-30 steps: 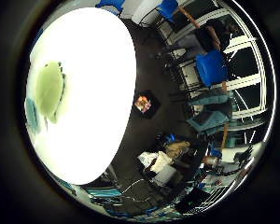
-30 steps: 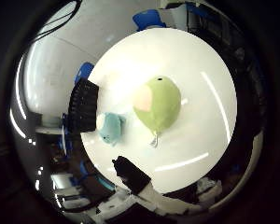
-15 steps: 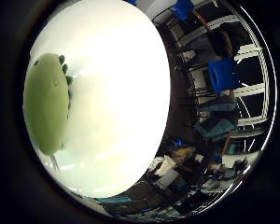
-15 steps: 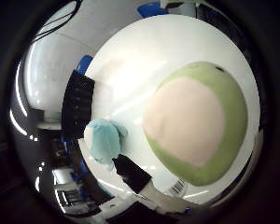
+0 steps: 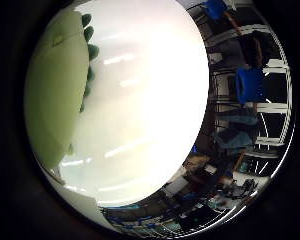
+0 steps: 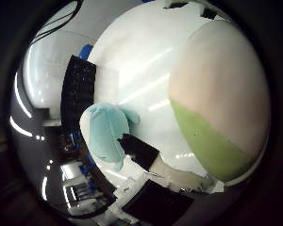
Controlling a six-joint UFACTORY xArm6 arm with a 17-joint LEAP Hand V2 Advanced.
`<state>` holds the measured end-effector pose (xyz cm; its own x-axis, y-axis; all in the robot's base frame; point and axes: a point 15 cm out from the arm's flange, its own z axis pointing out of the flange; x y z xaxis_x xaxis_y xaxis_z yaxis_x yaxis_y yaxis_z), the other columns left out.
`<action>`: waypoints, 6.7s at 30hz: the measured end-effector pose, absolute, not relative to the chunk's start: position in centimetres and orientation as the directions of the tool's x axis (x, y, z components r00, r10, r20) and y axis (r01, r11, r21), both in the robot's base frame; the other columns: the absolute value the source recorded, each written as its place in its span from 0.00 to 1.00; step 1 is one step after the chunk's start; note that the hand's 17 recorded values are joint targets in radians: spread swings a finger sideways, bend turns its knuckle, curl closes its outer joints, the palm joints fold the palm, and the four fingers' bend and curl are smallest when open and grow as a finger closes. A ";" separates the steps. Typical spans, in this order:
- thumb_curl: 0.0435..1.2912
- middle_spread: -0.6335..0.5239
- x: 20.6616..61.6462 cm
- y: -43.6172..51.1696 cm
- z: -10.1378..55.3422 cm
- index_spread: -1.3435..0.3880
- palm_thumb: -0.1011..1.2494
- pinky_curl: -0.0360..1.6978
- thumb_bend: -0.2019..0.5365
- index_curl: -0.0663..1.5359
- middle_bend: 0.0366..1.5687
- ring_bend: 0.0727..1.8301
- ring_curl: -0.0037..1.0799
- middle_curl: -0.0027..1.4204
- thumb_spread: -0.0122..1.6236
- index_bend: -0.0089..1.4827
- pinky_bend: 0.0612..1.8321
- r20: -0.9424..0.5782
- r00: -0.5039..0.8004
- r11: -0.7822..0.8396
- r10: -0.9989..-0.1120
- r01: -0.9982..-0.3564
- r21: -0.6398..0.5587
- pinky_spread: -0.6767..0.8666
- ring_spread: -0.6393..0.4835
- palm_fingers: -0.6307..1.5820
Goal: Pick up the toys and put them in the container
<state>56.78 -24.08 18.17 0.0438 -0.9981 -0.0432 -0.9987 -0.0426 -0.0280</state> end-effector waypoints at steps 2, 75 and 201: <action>0.20 0.43 56.3 -24.0 17.7 0.60 0.36 0.17 0.25 0.22 0.24 0.36 0.28 0.27 0.64 0.13 0.27 -0.050 0.046 -0.046 -0.998 -0.999 -0.006 0.70 0.55 0.55; 0.64 0.44 64.9 25.1 42.4 0.65 0.83 0.69 0.25 0.56 0.89 0.72 0.75 0.53 0.46 0.75 0.60 -0.143 0.400 -0.220 -0.905 -0.730 -0.646 0.29 0.36 0.79; 0.19 0.60 52.0 -7.9 20.1 0.60 0.39 0.18 0.24 0.22 0.10 0.16 0.22 0.23 0.70 0.11 0.25 -0.103 0.117 -0.115 -0.988 -0.993 -0.031 0.76 0.76 0.35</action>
<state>52.02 -7.92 20.14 0.1172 -0.9878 -0.1028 -0.9929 -0.1146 -0.0311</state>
